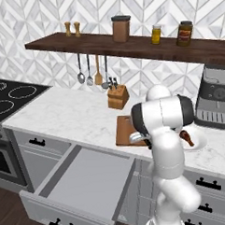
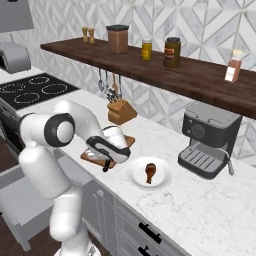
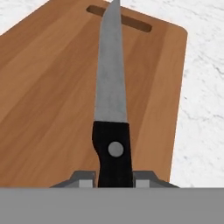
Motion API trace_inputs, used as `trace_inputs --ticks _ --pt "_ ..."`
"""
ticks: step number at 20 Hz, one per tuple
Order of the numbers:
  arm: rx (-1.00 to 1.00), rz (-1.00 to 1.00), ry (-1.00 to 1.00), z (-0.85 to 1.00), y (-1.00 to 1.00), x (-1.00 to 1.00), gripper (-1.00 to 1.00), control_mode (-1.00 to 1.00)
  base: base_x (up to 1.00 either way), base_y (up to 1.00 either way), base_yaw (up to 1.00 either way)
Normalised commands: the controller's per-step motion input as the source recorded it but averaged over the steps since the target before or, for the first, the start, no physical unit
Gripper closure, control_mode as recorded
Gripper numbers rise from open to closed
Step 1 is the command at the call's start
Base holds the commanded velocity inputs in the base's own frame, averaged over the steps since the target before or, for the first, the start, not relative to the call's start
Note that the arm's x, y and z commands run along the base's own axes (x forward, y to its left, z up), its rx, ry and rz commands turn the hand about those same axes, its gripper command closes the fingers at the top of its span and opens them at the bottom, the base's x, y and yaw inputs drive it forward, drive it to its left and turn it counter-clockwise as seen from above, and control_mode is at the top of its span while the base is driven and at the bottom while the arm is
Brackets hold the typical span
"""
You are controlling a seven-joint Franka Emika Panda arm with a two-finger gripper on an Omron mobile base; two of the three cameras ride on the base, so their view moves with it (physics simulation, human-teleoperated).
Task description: Pick up the knife from the drawer and place it on the cutting board. Then place the meat from the plate to the cutting board.
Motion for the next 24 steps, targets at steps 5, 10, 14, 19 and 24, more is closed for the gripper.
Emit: trace_inputs --ticks 5,10,14,19,24 --pt "0.07 -0.08 0.24 0.52 0.12 0.92 -1.0 -1.0 0.0 0.0 0.0" --pt "0.08 -0.05 0.15 0.92 0.0 0.5 -1.0 -1.0 0.0 0.0 0.0" --pt "0.1 0.0 0.13 1.0 0.0 0.35 -1.0 -1.0 0.0 0.0 0.0" --pt "0.0 -0.01 0.07 0.96 0.0 -0.27 -1.0 -1.0 0.0 0.0 0.0" --pt "0.14 0.0 0.03 1.0 0.18 -0.83 -1.0 -1.0 0.0 0.0 0.0"
